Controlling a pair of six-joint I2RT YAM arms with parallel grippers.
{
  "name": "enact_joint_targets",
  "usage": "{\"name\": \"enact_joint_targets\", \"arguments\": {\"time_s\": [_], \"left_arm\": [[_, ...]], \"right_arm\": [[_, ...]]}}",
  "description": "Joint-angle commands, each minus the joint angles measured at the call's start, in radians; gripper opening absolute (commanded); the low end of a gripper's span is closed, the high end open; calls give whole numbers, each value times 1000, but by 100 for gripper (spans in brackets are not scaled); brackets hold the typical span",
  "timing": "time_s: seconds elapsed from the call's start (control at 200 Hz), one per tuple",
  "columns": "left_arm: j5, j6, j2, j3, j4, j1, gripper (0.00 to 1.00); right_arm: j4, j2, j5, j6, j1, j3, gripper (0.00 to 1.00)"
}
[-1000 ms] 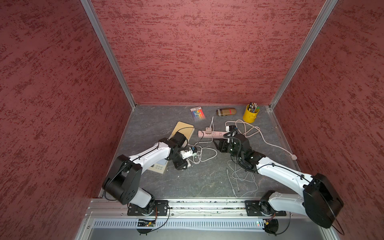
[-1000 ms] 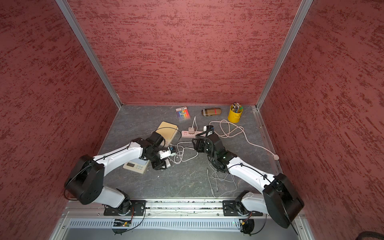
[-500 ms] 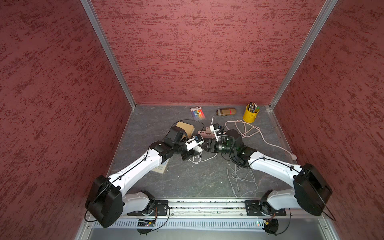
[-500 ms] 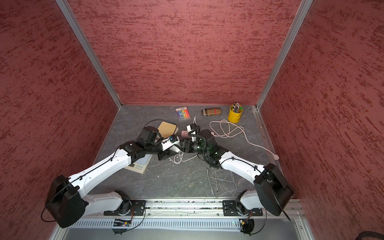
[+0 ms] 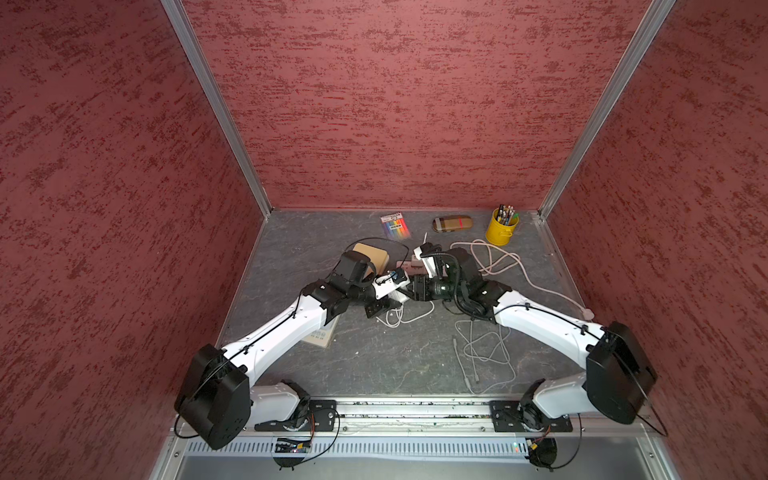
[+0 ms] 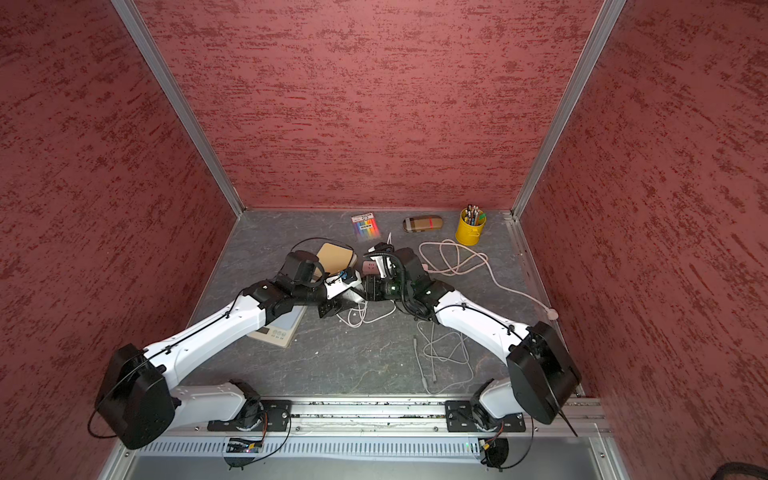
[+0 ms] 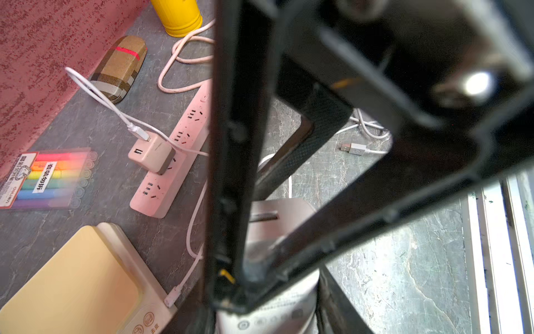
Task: Charge the electronic scale
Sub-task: Pick up the plug from the center of the board.
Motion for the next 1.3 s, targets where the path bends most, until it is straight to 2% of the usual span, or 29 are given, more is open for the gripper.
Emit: {"name": "enact_joint_targets", "arguments": {"time_s": [0.0,0.14,0.225,0.281,0.321,0.431,0.461,0.521,0.611,0.721,0.766,0.902,1.002,1.162,1.297], "left_arm": [[31,18,-28,4,38,7,37],[31,26,-36,7,32,9,37],[30,32,-38,9,33,13,37],[30,34,-40,8,35,17,37],[31,36,-40,10,35,20,37],[30,40,-43,7,42,29,37],[29,39,-44,7,41,32,37],[27,26,-46,7,48,35,39],[30,-3,-52,-1,74,38,47],[65,-90,-51,-13,147,50,64],[95,-152,-50,-18,184,58,67],[184,-345,-41,-61,350,82,68],[214,-419,-13,-92,445,84,69],[228,-523,70,-102,566,88,68],[254,-579,162,-60,584,83,67]], "right_arm": [[-112,43,-51,-123,8,75,35],[-215,81,-62,-216,8,156,34],[-278,104,-78,-263,8,208,46],[-316,116,-77,-289,8,237,47],[-338,119,-70,-305,8,250,41],[-410,131,-59,-351,8,284,5],[-430,137,-63,-367,8,296,0],[-480,145,-55,-405,8,322,0],[-548,151,-5,-465,8,362,0],[-642,167,164,-543,6,441,0],[-701,187,232,-603,4,488,0],[-748,215,359,-876,1,534,0],[-763,225,457,-1066,-16,535,0],[-816,273,540,-1237,-152,583,0],[-756,313,528,-1357,-263,570,0]]}}
